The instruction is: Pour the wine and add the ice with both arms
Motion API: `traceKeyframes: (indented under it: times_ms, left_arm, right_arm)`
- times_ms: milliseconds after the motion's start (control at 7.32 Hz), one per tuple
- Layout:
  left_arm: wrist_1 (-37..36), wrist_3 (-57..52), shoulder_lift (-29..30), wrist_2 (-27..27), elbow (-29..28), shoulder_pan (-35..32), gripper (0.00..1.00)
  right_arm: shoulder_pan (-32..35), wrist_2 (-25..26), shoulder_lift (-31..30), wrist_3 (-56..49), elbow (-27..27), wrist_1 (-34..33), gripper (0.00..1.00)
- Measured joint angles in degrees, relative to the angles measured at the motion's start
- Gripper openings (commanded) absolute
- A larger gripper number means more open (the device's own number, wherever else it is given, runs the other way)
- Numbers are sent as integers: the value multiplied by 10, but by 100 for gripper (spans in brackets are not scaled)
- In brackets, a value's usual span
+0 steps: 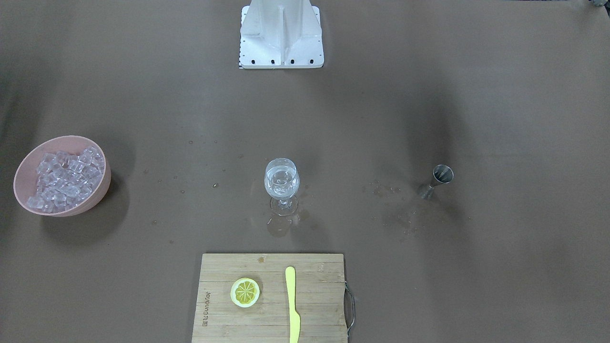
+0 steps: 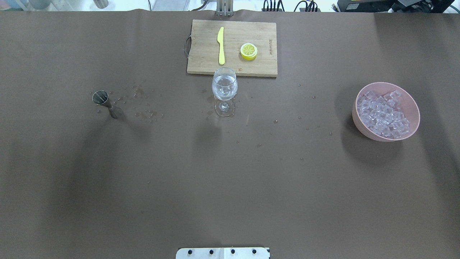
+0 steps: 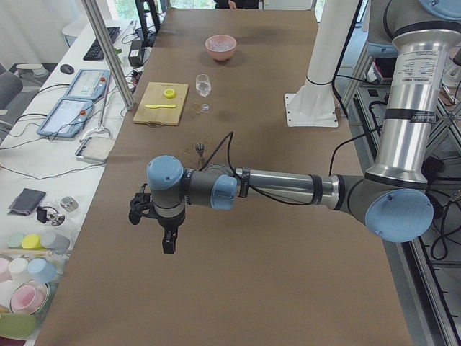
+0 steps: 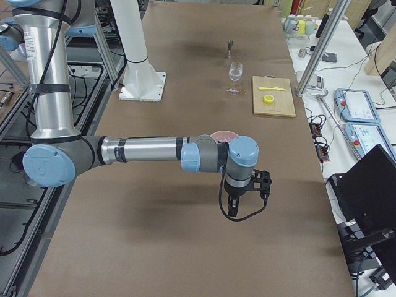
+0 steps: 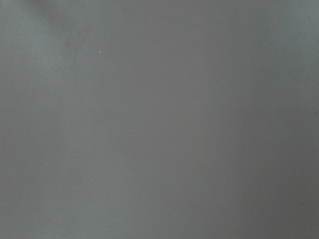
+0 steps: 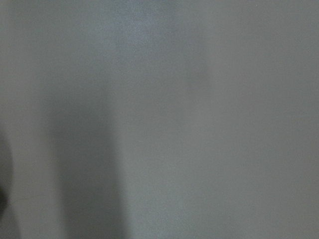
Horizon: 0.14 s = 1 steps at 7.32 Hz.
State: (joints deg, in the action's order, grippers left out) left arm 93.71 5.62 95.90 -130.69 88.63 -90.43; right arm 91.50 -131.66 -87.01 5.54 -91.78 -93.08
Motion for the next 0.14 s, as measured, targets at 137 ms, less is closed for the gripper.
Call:
traceKeyframes:
  times_ms: [137]
  left_arm:
    - [0,0,-1,0,0,0,98]
  right_arm:
    - [0,0,0,0,-1,0,100]
